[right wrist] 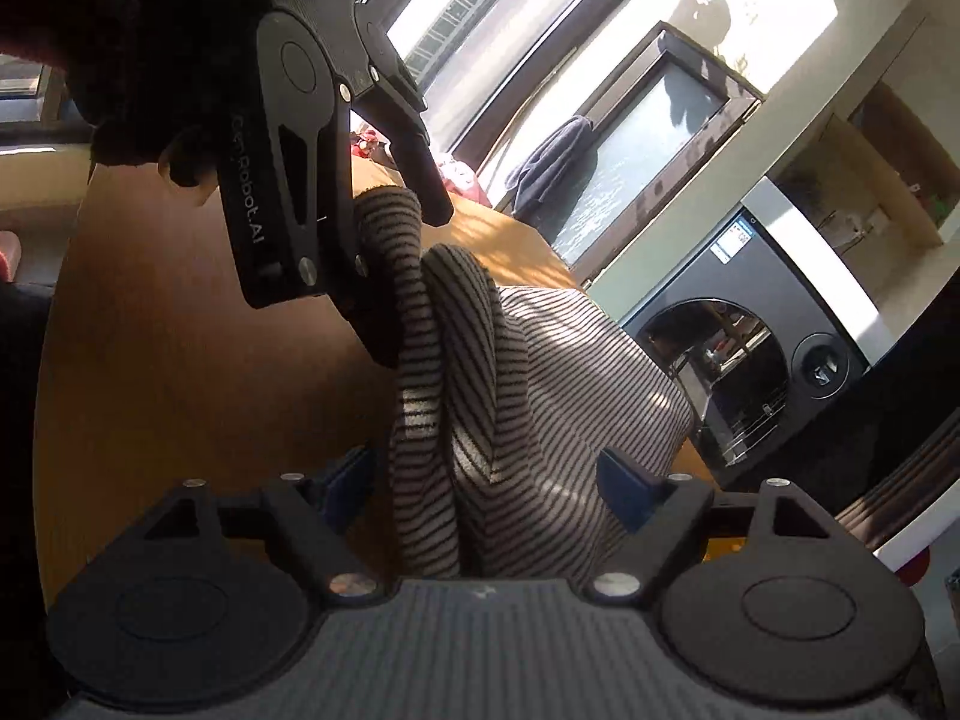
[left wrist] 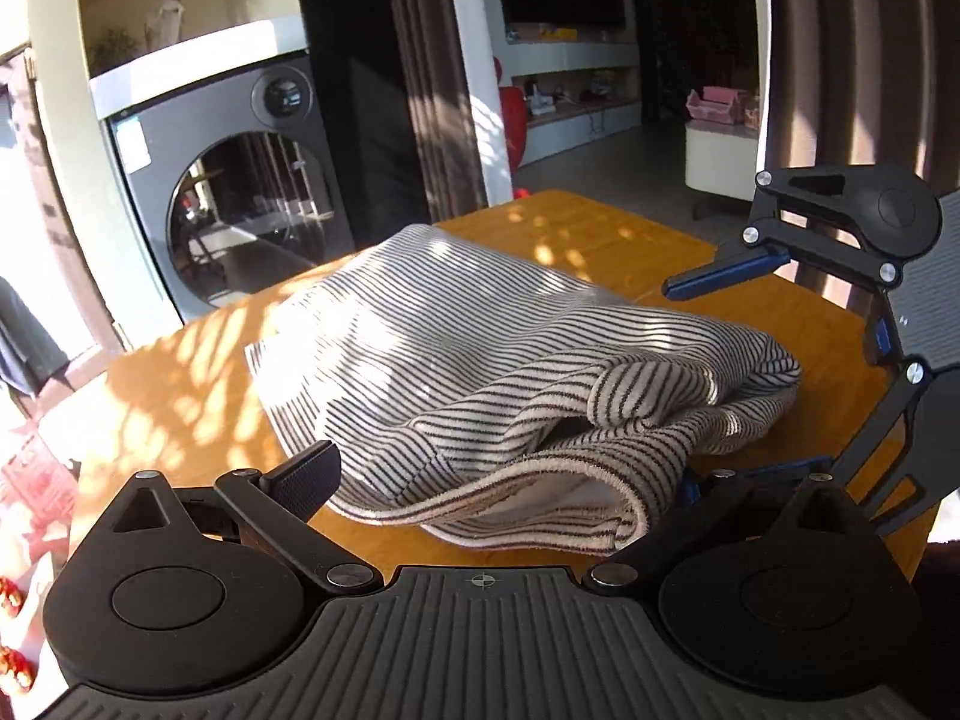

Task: Fold clothes

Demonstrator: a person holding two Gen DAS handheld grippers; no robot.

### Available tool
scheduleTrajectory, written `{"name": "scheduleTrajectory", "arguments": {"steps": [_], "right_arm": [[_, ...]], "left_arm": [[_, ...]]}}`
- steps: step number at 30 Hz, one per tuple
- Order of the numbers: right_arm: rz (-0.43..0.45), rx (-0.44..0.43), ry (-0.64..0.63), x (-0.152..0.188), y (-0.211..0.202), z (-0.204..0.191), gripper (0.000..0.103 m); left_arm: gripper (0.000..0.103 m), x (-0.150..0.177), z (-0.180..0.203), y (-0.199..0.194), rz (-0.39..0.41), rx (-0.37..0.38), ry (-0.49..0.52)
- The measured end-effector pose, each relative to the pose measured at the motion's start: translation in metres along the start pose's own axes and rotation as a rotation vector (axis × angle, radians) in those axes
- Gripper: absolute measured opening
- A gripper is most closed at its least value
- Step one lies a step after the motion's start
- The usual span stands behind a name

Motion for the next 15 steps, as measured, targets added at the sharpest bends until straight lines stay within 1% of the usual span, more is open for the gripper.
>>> {"name": "scheduleTrajectory", "arguments": {"steps": [1, 2, 3, 5, 7, 9, 11, 13, 15], "right_arm": [[-0.007, 0.008, -0.034, 0.004, 0.006, -0.005, 0.076], [-0.016, 0.004, -0.061, 0.006, 0.011, -0.010, 0.047], [-0.029, 0.006, -0.076, 0.005, 0.016, -0.011, 0.034], [-0.040, -0.014, -0.068, 0.000, 0.013, -0.006, 0.032], [-0.045, -0.011, -0.073, -0.004, 0.010, 0.002, 0.031], [-0.054, -0.012, -0.085, -0.005, 0.002, 0.008, 0.031], [-0.073, -0.032, -0.102, -0.005, -0.010, 0.008, 0.030], [-0.087, -0.074, -0.127, -0.005, -0.025, 0.002, 0.030], [-0.098, -0.117, -0.147, -0.008, -0.040, -0.006, 0.030]], "left_arm": [[0.103, 0.001, -0.002, 0.001, -0.005, 0.004, -0.015], [0.103, 0.002, -0.002, 0.001, -0.012, 0.005, -0.021], [0.103, 0.003, -0.003, -0.002, -0.019, 0.009, -0.017], [0.103, 0.003, -0.003, -0.011, -0.022, 0.036, -0.011], [0.103, -0.002, -0.005, -0.030, 0.009, 0.095, -0.042], [0.103, -0.009, -0.016, -0.051, 0.063, 0.138, -0.133], [0.103, -0.018, -0.032, -0.061, 0.104, 0.140, -0.231], [0.103, -0.025, -0.045, -0.059, 0.134, 0.134, -0.313], [0.097, -0.031, -0.049, -0.047, 0.142, 0.149, -0.358]]}}
Point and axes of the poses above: each gripper's, at about its wrist camera, not at the fingertips, and y roughly the way its jaws point, z to its right, x to its underside, the point moved 7 cm from there along y, roughly the way its jaws point, and after that the axes turned 8 degrees about z, right-handed, at the moved point
